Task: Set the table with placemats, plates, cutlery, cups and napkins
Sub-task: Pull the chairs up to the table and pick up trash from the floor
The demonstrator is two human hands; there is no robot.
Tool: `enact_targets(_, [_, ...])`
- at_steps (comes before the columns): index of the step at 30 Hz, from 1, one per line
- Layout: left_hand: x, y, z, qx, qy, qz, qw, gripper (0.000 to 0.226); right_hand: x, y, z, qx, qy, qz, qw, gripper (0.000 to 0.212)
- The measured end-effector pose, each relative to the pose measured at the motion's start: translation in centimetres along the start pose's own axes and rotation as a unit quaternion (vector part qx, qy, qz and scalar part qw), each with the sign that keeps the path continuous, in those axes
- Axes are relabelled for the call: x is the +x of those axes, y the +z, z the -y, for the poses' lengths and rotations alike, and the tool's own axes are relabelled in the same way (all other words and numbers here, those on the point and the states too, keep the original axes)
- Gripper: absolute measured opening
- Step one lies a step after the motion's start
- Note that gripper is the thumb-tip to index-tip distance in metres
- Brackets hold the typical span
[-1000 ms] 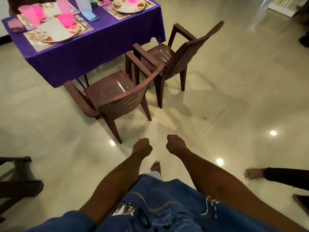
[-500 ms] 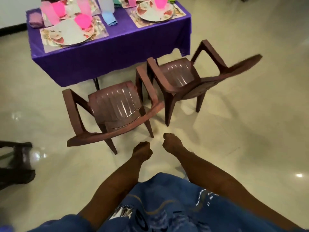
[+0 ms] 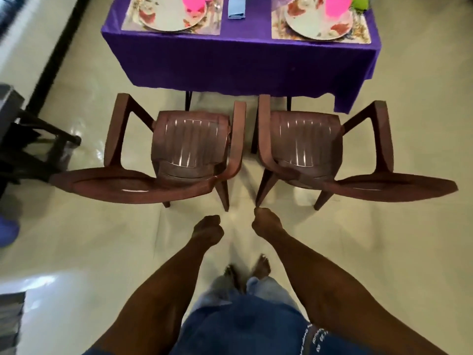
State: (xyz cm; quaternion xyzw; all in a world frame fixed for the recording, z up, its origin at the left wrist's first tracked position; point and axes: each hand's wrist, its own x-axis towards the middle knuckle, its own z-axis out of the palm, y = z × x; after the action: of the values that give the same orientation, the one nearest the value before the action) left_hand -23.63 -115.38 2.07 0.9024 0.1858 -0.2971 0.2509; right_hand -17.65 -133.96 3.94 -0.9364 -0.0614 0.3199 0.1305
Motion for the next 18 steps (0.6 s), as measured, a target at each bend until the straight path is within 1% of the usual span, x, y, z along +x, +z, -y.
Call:
enact_targets(4, [2.9, 1.9, -1.5, 0.003, 0.013, -0.032, 0.999, 0.039, 4.4, 0.9, -1.3, 0.0, 0.025, 0.033, 0.999, 0.023])
enact_targets(5, [4.0, 2.4, -1.7, -0.002, 0.02, -0.041, 0.999, 0.04, 5.7, 1.4, -1.6, -0.003, 0.017, 0.033, 0.999, 0.024])
enact_targets(7, [6.4, 4.2, -1.8, -0.025, 0.022, -0.059, 0.998, 0.041, 8.0, 2.7, -2.3, -0.019, -0.005, 0.016, 1.0, 0.026])
enact_targets(9, [9.6, 6.3, -2.0, -0.049, 0.024, -0.074, 0.996, 0.035, 10.6, 4.1, -3.0, -0.023, -0.016, -0.002, 1.0, 0.026])
enact_targets(11, [12.9, 8.1, -2.4, -0.059, 0.032, -0.07, 0.995, 0.028, 13.7, 5.5, -3.6, -0.031, -0.033, -0.011, 0.999, 0.025])
enact_targets(12, [15.2, 9.5, -2.5, -0.071, 0.034, -0.078, 0.994, 0.028, 15.9, 6.6, -4.0, -0.031, -0.043, -0.021, 0.998, 0.023])
enact_targets(15, [21.3, 13.3, -2.7, -0.092, 0.062, -0.109, 0.988, 0.035, 23.0, 10.4, -5.3, -0.007, -0.073, -0.048, 0.996, 0.026])
enact_targets(18, [27.8, 17.4, -2.2, -0.099, 0.079, -0.134, 0.983, 0.044, 30.6, 13.9, -6.7, -0.038, -0.096, -0.053, 0.993, 0.029])
